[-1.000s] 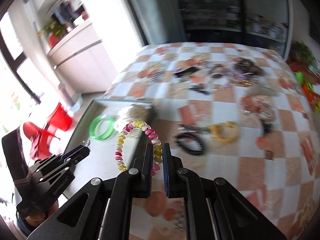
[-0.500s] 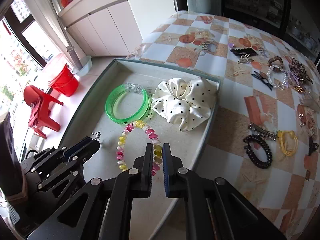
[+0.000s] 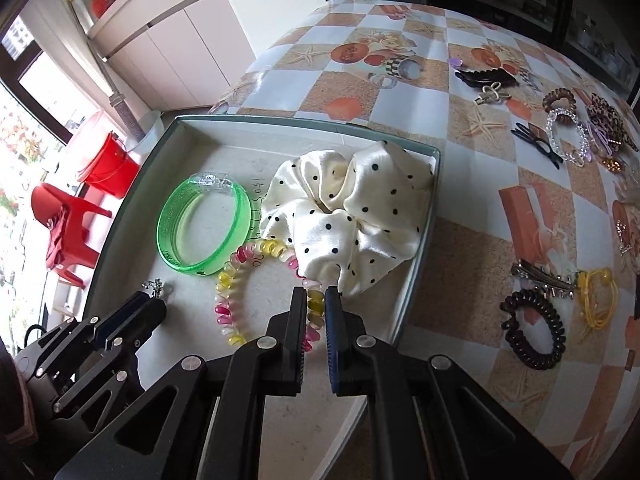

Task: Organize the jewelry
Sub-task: 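Carry the charm and beaded bracelet into the tray and release the bracelet, then open the left tool to drop the charm in the tray, withdraw both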

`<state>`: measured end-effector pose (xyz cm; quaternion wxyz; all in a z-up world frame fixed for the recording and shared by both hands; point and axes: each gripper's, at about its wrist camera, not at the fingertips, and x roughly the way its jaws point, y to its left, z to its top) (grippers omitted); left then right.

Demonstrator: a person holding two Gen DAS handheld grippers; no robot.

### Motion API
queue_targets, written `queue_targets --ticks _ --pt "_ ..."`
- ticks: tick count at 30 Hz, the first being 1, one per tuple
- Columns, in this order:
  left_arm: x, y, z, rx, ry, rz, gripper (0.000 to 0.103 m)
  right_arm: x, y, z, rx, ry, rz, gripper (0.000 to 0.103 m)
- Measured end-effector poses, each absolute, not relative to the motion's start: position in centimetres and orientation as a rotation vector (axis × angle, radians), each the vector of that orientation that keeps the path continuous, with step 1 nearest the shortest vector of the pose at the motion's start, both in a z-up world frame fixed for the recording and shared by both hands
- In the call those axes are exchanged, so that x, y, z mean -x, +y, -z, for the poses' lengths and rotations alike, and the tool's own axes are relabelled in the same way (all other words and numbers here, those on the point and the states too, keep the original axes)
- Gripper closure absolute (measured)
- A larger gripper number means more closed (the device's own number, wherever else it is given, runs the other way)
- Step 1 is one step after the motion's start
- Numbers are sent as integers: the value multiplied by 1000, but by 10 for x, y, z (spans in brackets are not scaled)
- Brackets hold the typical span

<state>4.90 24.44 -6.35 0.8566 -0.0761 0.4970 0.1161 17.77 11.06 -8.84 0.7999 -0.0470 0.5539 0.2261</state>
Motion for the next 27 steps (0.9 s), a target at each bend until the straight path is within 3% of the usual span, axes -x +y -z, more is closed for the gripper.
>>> queue_targets --ticks 5,10,27 --pt "-48 245 62 166 1050 -251 89 -178 112 87 103 1187 -497 90" --pt "-46 242 61 152 1052 -265 89 -172 107 70 65 1138 -530 44" --pt "-40 229 45 111 1008 -272 89 -137 7 26 -107 1008 -428 37"
